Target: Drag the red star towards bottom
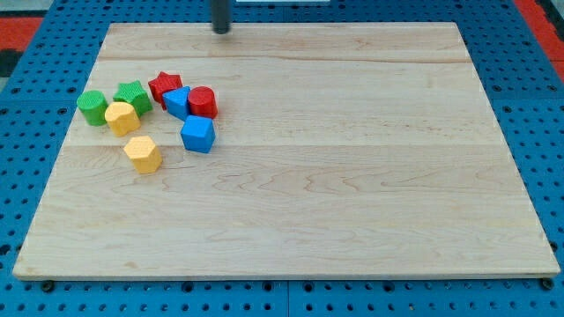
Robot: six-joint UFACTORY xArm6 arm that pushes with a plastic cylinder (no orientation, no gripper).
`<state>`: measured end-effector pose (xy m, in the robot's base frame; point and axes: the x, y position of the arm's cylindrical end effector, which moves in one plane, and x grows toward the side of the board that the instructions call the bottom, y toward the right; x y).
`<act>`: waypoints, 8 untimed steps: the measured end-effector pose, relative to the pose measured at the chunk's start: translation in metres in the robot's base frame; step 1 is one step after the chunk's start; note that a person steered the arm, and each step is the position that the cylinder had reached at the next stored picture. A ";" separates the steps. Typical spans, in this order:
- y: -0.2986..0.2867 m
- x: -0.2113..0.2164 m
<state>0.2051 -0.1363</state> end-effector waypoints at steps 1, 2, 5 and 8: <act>-0.019 0.038; -0.042 0.095; 0.006 0.202; 0.016 0.230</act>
<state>0.4352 -0.1204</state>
